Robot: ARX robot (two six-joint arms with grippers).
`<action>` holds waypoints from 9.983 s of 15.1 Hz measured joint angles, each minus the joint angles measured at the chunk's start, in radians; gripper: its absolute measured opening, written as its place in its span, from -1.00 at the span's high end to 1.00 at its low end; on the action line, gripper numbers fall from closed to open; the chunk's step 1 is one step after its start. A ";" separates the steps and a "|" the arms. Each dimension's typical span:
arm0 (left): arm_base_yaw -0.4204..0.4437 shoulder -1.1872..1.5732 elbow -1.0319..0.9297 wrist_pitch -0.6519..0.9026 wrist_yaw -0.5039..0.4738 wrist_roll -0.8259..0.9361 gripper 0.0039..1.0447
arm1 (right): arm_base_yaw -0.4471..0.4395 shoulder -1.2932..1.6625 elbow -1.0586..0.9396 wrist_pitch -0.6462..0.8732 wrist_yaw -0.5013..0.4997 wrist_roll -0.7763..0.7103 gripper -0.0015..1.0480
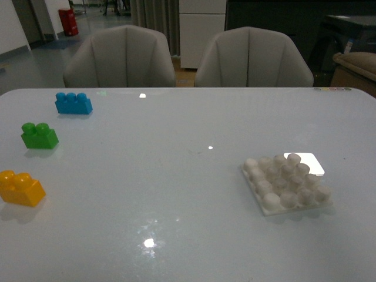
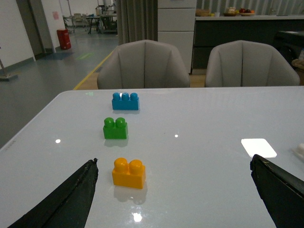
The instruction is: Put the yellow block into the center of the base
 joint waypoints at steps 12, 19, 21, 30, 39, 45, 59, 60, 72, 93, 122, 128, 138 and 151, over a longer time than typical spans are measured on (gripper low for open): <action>0.000 0.000 0.000 0.000 0.000 0.000 -0.88 | 0.108 0.836 0.452 -0.247 -0.017 0.066 -0.88; 0.000 0.000 0.000 0.000 0.000 0.000 -0.88 | 0.127 0.857 0.463 -0.237 -0.012 0.105 -0.88; 0.000 0.000 0.000 0.000 0.000 0.000 -0.88 | 0.148 0.864 0.454 -0.218 -0.001 0.152 -0.88; 0.000 0.000 0.000 0.000 0.000 0.000 -0.88 | 0.479 0.906 0.510 -0.192 -0.039 0.562 -0.88; 0.000 0.000 0.000 0.000 0.000 0.000 -0.88 | 0.347 0.739 0.338 -0.185 -0.055 0.694 -0.87; 0.000 0.000 0.000 0.000 0.000 0.000 -0.88 | 0.153 0.392 0.161 -0.070 -0.035 0.635 -0.87; 0.000 0.000 0.000 0.000 0.000 0.000 -0.88 | 0.074 -1.281 -0.584 -0.498 0.112 0.093 0.96; 0.000 0.000 0.000 0.000 0.000 0.000 -0.88 | 0.074 -1.311 -0.611 -0.485 0.112 0.093 0.96; 0.000 0.000 0.000 0.000 0.000 0.000 -0.88 | 0.074 -1.375 -0.683 -0.476 0.112 0.093 0.96; 0.027 1.122 0.425 0.538 0.088 -0.093 -0.88 | 0.074 -1.375 -0.683 -0.476 0.112 0.092 -0.88; 0.228 2.088 0.769 0.724 0.270 0.106 -0.88 | 0.074 -1.375 -0.683 -0.476 0.112 0.092 -0.88; 0.223 2.101 0.770 0.760 0.246 0.120 -0.13 | 0.074 -1.375 -0.683 -0.476 0.112 0.092 -0.88; -0.247 1.949 0.825 0.693 0.562 0.256 -0.11 | 0.074 -1.375 -0.683 -0.476 0.112 0.092 -0.88; -0.240 2.139 0.947 0.602 0.603 0.414 -0.10 | 0.074 -1.375 -0.683 -0.476 0.112 0.092 -0.88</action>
